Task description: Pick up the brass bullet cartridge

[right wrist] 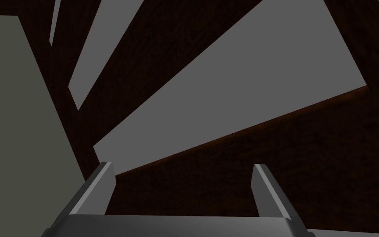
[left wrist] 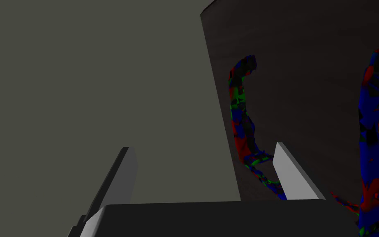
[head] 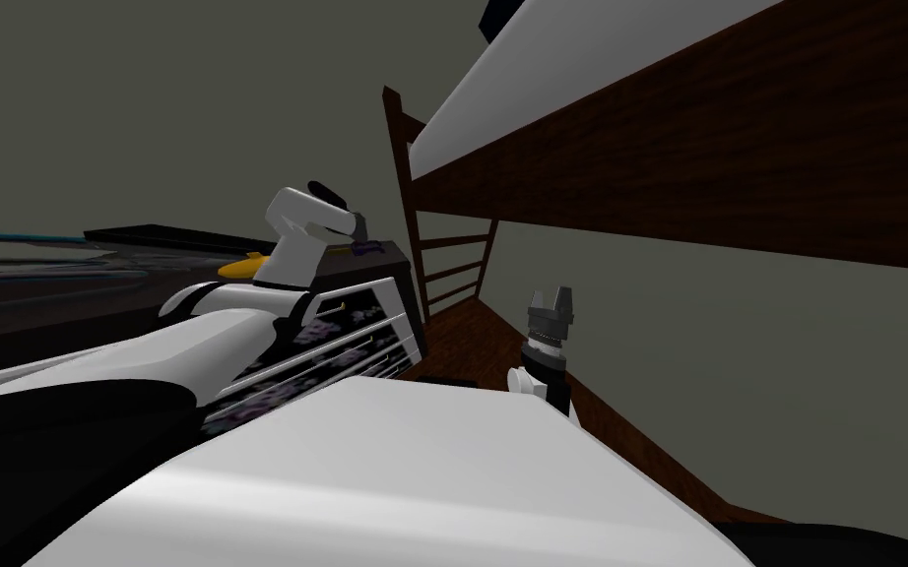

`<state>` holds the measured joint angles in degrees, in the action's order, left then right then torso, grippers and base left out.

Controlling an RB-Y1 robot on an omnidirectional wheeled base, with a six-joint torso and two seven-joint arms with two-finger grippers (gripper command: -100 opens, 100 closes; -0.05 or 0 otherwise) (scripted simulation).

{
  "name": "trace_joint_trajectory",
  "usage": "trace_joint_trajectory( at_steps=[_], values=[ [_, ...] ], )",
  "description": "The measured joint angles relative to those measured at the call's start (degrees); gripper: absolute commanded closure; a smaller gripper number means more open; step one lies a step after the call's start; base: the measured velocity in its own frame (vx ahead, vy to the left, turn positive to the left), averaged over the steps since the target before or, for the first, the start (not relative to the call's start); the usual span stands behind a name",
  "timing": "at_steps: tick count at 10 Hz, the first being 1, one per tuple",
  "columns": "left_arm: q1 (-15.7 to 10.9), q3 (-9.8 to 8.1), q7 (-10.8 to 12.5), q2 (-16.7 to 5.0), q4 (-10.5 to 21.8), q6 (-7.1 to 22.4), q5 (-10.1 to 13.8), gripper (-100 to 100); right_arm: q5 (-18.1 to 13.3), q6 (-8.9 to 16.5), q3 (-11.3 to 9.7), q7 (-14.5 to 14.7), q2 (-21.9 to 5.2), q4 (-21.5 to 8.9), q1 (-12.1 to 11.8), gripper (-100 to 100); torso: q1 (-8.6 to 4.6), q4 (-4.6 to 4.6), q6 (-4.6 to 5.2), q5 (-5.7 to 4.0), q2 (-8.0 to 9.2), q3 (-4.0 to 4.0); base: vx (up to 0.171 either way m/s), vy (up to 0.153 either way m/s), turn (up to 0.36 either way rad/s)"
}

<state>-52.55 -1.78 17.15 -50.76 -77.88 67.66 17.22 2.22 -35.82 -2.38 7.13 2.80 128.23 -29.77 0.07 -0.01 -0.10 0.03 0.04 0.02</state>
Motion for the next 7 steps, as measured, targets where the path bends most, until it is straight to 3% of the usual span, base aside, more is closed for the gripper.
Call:
trace_joint_trajectory(
  at_steps=[7],
  values=[
    [-6.6,0.19,-0.17,-4.77,9.01,9.61,2.84,-100,0.0,0.0,0.0,0.0,0.0,0.0,0.0,0,0.03,0.0,0.02,0.0,-0.03,-0.01,0.018,0.011,-0.043]
  ],
)
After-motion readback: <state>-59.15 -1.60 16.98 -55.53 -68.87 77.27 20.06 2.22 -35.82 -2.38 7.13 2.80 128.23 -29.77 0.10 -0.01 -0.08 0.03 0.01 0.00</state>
